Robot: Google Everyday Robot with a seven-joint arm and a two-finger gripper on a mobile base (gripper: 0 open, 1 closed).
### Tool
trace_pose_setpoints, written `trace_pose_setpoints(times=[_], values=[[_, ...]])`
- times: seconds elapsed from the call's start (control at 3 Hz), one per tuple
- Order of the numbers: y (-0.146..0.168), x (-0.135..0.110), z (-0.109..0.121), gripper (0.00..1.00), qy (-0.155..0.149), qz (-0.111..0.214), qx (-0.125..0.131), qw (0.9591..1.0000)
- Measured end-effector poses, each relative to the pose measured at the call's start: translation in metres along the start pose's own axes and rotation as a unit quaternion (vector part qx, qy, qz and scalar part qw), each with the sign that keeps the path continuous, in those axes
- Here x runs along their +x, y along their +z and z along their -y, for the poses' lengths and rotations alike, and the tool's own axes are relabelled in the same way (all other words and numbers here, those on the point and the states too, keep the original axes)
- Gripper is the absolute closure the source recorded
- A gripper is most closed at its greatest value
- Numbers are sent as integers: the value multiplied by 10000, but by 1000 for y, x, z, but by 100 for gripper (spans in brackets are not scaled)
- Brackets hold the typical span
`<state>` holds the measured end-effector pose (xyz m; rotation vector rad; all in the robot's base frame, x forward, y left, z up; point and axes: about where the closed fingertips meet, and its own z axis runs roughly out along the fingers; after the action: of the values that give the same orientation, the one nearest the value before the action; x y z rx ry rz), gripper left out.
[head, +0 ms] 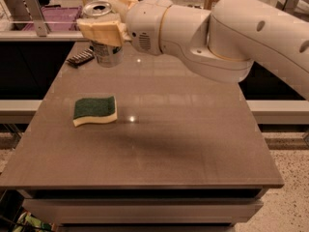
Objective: Move 7up can near rxbar chocolate
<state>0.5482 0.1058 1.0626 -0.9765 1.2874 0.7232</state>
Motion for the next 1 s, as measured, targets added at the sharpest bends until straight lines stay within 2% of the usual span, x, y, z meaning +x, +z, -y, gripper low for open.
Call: trace_pose_setpoints(times=[0.33,0.67,1.0], values=[[15,6,22,100,166,-43,-192,9997],[28,14,47,100,333,-157,-227,9991],[37,26,65,100,316,-283,-30,9991]])
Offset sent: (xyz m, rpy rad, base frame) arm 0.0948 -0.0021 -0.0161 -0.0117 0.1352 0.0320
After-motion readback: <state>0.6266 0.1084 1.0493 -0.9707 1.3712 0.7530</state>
